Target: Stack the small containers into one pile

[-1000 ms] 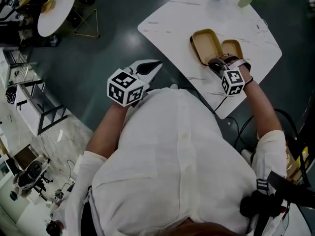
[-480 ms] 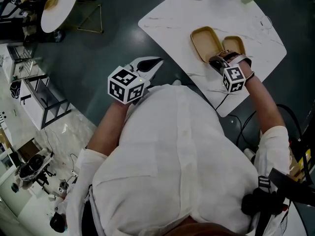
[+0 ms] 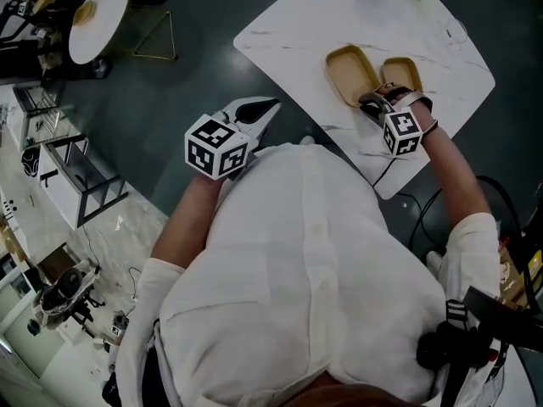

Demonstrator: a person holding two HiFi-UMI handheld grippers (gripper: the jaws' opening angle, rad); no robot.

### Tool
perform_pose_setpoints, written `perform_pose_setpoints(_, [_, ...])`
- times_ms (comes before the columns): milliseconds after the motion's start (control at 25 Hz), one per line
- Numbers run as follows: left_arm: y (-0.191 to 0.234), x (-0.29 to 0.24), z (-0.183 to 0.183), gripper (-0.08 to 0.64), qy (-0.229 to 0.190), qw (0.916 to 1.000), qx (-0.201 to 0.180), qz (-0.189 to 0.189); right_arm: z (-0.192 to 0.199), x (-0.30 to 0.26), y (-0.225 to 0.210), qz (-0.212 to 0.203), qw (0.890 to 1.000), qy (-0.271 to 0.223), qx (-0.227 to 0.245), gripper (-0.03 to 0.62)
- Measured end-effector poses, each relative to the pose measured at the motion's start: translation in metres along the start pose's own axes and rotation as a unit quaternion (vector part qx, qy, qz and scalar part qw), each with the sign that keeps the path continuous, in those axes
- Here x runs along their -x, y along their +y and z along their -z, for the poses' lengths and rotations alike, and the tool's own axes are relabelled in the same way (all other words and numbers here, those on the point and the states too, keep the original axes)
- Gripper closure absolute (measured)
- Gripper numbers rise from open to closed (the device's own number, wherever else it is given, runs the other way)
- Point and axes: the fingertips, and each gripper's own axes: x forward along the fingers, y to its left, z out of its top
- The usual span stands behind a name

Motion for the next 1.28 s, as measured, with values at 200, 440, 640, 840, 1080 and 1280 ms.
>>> perform_pose_setpoints(200, [-0.001,-0.009,-0.003,0.554,0.003,0.9999,-0.006,0.011,0.005,0.000,0.002,0.008,1.000,0.001,-0.023,0.529])
perform_pose_setpoints(440, [-0.007,-0.018,-0.007,0.552,0.009,0.9994,-0.020,0.027,0.005,0.011,-0.002,0.035,0.998,-0.004,-0.052,0.529])
perform_pose_setpoints(640, [-0.018,-0.028,-0.010,0.552,0.014,0.9983,-0.034,0.046,0.015,0.027,0.000,0.051,0.996,0.006,-0.075,0.529])
perform_pose_setpoints(840, [-0.030,-0.038,-0.009,0.552,0.018,0.9970,-0.041,0.063,0.038,0.040,0.017,0.057,0.992,0.029,-0.106,0.529])
perform_pose_setpoints(1080, [-0.041,-0.052,-0.002,0.552,0.024,0.9956,-0.043,0.080,0.070,0.051,0.044,0.062,0.984,0.054,-0.156,0.529])
perform_pose_setpoints(1280, [-0.046,-0.057,0.001,0.552,0.029,0.9951,-0.044,0.084,0.095,0.055,0.065,0.058,0.977,0.071,-0.191,0.529])
